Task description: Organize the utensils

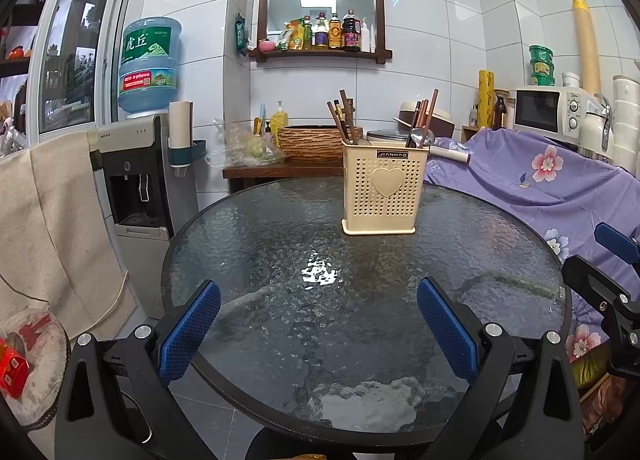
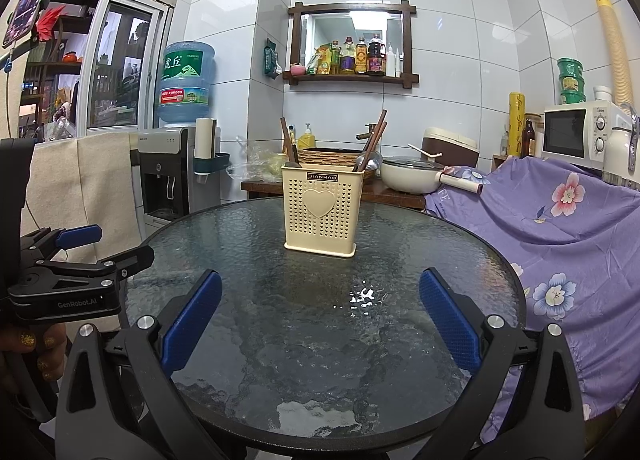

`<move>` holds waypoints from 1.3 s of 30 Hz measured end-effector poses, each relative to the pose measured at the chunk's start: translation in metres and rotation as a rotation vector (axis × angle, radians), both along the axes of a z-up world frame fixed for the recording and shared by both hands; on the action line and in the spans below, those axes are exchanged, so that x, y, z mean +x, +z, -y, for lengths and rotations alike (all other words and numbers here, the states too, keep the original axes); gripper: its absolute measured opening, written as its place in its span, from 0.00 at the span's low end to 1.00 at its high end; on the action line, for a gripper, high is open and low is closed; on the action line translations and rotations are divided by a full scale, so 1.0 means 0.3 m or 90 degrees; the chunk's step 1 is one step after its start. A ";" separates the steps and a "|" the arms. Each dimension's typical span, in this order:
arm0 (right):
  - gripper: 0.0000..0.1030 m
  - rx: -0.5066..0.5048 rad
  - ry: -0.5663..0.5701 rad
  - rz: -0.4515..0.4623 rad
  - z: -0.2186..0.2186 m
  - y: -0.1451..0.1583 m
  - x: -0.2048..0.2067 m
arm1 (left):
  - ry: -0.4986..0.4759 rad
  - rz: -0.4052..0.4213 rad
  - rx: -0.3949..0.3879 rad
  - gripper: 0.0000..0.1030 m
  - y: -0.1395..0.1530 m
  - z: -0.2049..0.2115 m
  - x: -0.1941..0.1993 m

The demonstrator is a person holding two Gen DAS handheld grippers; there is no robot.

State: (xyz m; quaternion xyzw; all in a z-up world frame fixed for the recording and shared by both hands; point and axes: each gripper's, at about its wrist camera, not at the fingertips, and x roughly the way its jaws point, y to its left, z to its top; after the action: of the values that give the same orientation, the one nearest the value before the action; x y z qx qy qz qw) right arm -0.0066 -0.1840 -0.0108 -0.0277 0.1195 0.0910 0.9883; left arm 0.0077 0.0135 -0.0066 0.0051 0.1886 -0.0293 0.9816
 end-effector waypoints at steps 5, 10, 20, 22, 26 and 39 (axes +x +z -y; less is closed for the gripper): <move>0.94 0.000 0.001 -0.001 -0.002 -0.003 0.000 | 0.001 0.000 0.000 0.94 -0.002 0.003 0.002; 0.94 -0.001 0.003 0.000 -0.005 -0.009 -0.001 | 0.000 -0.001 0.002 0.94 -0.005 0.006 0.001; 0.94 -0.002 0.002 0.000 -0.005 -0.007 0.000 | -0.001 0.000 0.000 0.94 -0.006 0.011 -0.001; 0.94 -0.001 0.002 -0.001 -0.005 -0.007 0.001 | -0.004 -0.001 -0.001 0.94 -0.009 0.010 -0.002; 0.94 -0.002 0.002 -0.001 -0.007 -0.010 0.001 | -0.008 -0.004 -0.010 0.94 -0.011 0.005 -0.001; 0.94 -0.003 0.001 -0.003 0.002 -0.026 -0.001 | -0.005 -0.008 -0.002 0.94 -0.007 0.000 -0.001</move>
State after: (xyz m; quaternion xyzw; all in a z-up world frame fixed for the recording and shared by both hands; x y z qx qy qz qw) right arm -0.0068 -0.1847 -0.0185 -0.0299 0.1220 0.0917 0.9878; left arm 0.0076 0.0133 -0.0088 0.0045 0.1948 -0.0336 0.9803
